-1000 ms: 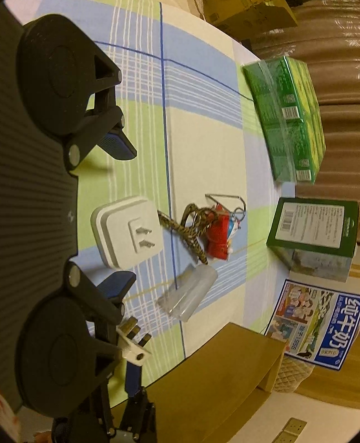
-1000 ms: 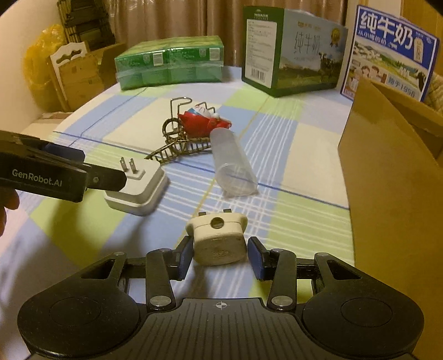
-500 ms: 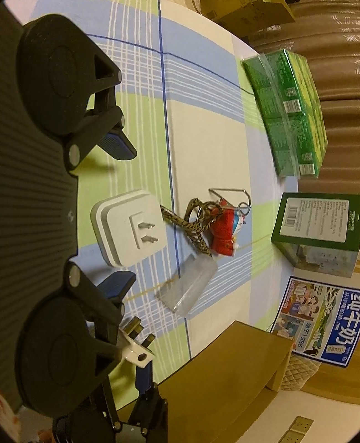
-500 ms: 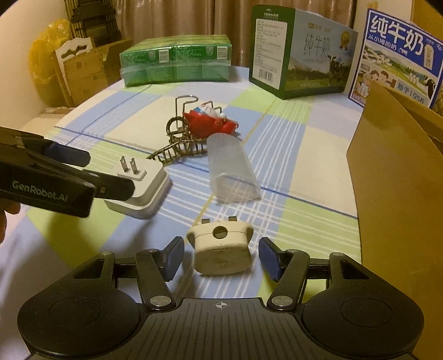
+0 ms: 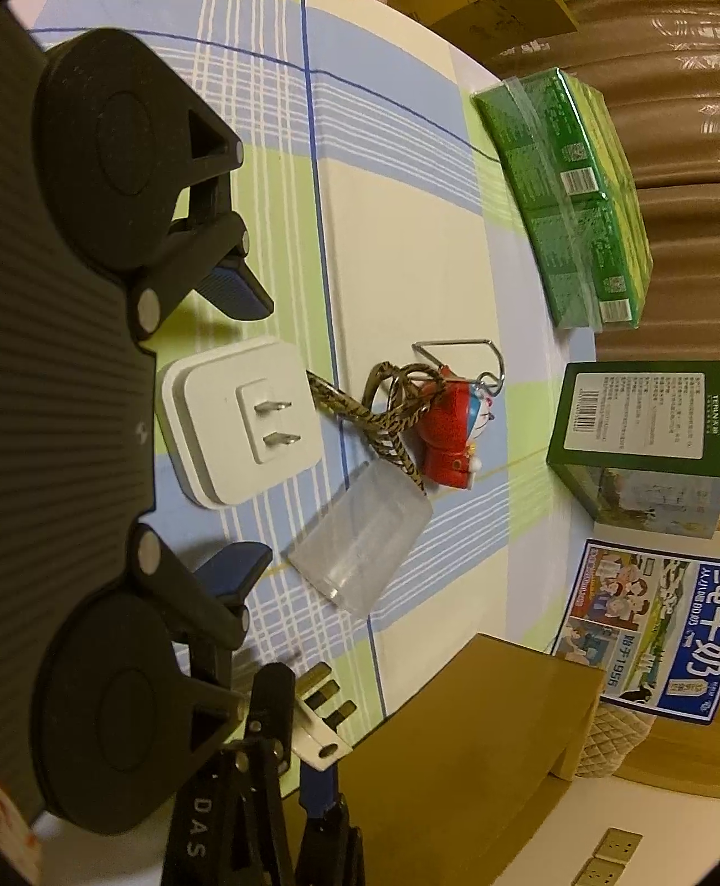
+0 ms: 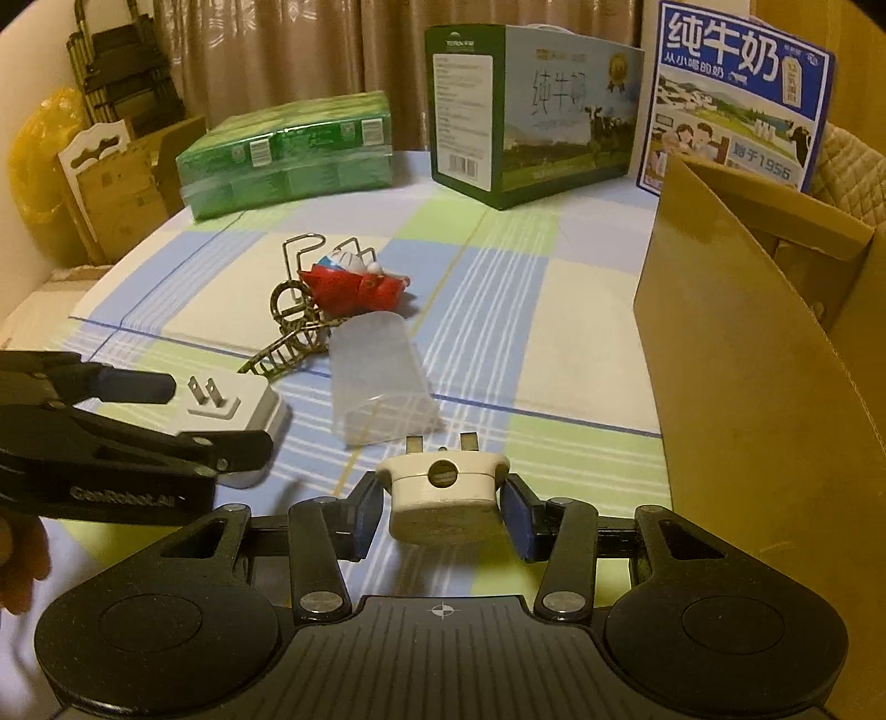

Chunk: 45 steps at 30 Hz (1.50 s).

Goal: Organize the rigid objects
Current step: 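Lift the cream plug with the right tool while the left tool grasps the white square charger, then carry the white charger and cream plug over the cardboard box with both tools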

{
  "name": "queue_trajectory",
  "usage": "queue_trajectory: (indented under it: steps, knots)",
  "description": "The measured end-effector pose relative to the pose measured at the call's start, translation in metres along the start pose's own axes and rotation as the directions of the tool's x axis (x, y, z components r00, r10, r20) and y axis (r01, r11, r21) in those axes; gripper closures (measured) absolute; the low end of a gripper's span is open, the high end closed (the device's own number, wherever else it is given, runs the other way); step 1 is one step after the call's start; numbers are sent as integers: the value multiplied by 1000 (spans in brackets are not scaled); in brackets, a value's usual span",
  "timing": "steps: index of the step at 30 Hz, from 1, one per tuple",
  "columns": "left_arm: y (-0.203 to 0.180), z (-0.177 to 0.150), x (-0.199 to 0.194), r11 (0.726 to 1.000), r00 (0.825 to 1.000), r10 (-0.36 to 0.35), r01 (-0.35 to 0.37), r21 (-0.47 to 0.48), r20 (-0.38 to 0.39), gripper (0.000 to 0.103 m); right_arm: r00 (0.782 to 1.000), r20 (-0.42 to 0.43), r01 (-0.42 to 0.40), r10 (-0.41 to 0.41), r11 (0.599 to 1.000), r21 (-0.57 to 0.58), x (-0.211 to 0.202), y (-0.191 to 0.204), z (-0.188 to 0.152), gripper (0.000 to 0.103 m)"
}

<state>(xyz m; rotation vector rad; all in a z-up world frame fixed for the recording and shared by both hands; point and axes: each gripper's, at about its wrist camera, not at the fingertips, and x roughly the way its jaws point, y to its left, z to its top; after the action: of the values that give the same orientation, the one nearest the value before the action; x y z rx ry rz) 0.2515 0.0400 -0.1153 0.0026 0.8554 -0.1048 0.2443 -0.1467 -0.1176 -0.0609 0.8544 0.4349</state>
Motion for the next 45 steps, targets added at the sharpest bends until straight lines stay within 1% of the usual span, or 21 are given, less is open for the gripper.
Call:
queue_trajectory:
  steps: [5,9,13,16,22,24,26,28,31,35,45]
  knots:
    - [6,0,9,1000,1000,18,-19,-13,-23,18,1000,13,-9,9,1000,14,-2,-2,5,60]
    - [17,0,15,998,998,30,-33,-51,-57,18,1000,16,-14,13,1000,26,-2,-4,6,60]
    - [19,0,14,998,997,59,-60,-27,-59,18,1000,28,-15,14,999,36,-5,-6,8,60]
    - [20,-2,16,998,997,47,-49,-34,-67,23,999,34,-22,21,999,40,-6,-7,10,60]
    - [17,-3,15,999,998,45,-46,-12,-52,34,999,35,-27,25,999,45,-6,-7,11,60]
    - [15,-3,15,999,998,42,-42,0,-50,41,999,38,-29,27,998,47,-6,-7,11,60]
    - [13,-3,15,999,998,49,-48,11,-50,41,999,41,-31,29,998,47,-7,-7,12,60]
    - [13,-3,14,998,997,56,-56,-4,-53,42,999,42,-33,31,998,47,-7,-6,12,60]
    - [11,-2,9,998,998,61,-61,0,-34,42,998,43,-37,35,998,47,-8,-6,12,60]
    - [8,3,1,999,999,49,-49,-4,-1,42,998,51,-39,37,998,46,-11,-5,15,60]
    - [1,9,-14,1000,999,13,-13,2,39,42,996,90,-31,27,998,48,-26,-2,26,60]
